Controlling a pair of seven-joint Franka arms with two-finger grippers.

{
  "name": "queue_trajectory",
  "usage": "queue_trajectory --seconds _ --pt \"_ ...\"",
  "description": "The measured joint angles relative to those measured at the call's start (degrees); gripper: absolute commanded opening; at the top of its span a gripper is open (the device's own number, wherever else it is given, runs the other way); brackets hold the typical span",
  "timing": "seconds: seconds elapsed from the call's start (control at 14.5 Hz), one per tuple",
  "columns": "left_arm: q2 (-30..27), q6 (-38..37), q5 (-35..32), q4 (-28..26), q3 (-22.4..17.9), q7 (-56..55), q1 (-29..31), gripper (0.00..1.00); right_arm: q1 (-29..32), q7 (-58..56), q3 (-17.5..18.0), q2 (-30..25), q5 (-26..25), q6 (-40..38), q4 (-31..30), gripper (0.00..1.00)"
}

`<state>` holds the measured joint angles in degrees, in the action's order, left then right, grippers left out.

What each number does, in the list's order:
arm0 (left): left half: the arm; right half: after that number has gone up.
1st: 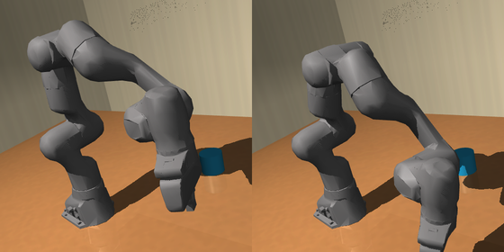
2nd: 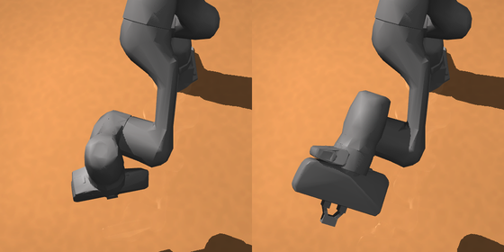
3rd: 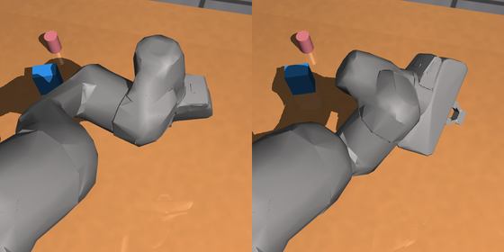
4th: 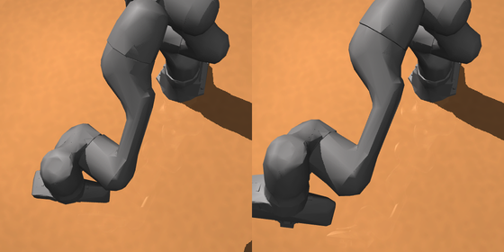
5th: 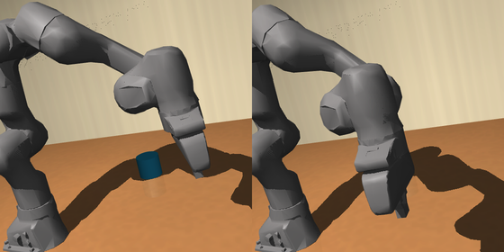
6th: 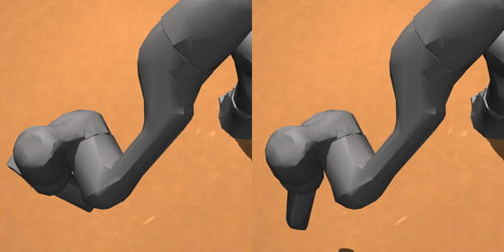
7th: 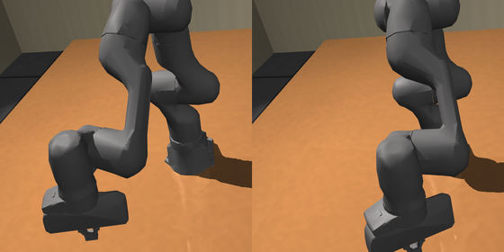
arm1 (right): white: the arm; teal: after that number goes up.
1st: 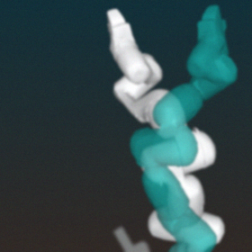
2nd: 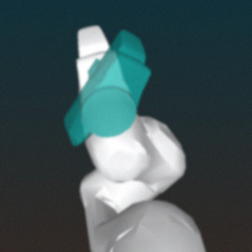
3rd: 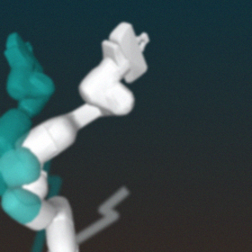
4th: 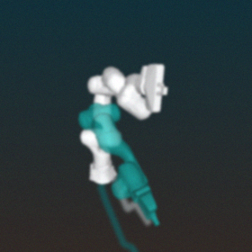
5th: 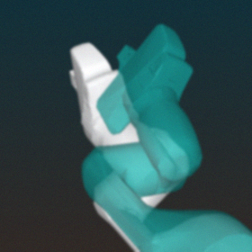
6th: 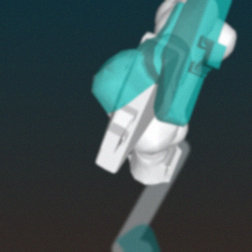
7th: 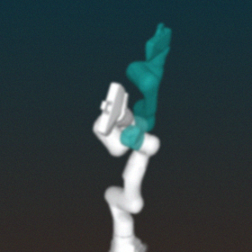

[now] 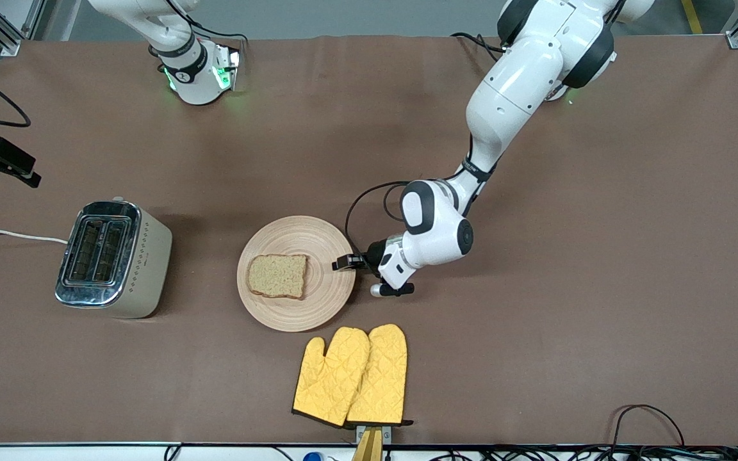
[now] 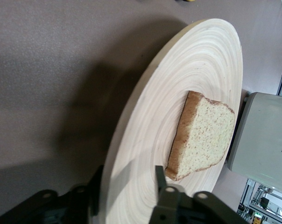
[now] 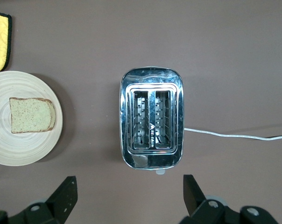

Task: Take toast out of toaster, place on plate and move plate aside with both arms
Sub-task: 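Grip the wooden plate rim with the left gripper, then drag the plate with bread away from the toaster with the left gripper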

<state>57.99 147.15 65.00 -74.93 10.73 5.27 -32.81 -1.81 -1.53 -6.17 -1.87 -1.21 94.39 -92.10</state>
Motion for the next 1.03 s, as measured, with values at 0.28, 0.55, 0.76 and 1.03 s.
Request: queue_trajectory --seconds 0.28,0.55,0.76,1.03 --pt "-0.12 0.02 0.51 0.6 0.14 3.99 0.03 0.0 3.62 -0.87 3.3 0.02 0.0 0.0 0.92 1.0" --pt "-0.24 0.23 -0.41 1.15 -0.05 6.09 0.13 0.0 5.86 -0.87 7.19 0.05 0.0 -0.01 1.14 1.0" --pt "-2.47 0.28 -3.5 1.3 -0.66 5.99 2.08 0.0 5.84 -0.87 7.37 0.08 0.0 -0.02 1.15 1.0" --pt "-6.45 -8.39 -5.3 -0.12 -0.76 6.59 9.15 0.0 5.39 -0.87 6.96 0.1 0.0 -0.04 1.17 1.0"
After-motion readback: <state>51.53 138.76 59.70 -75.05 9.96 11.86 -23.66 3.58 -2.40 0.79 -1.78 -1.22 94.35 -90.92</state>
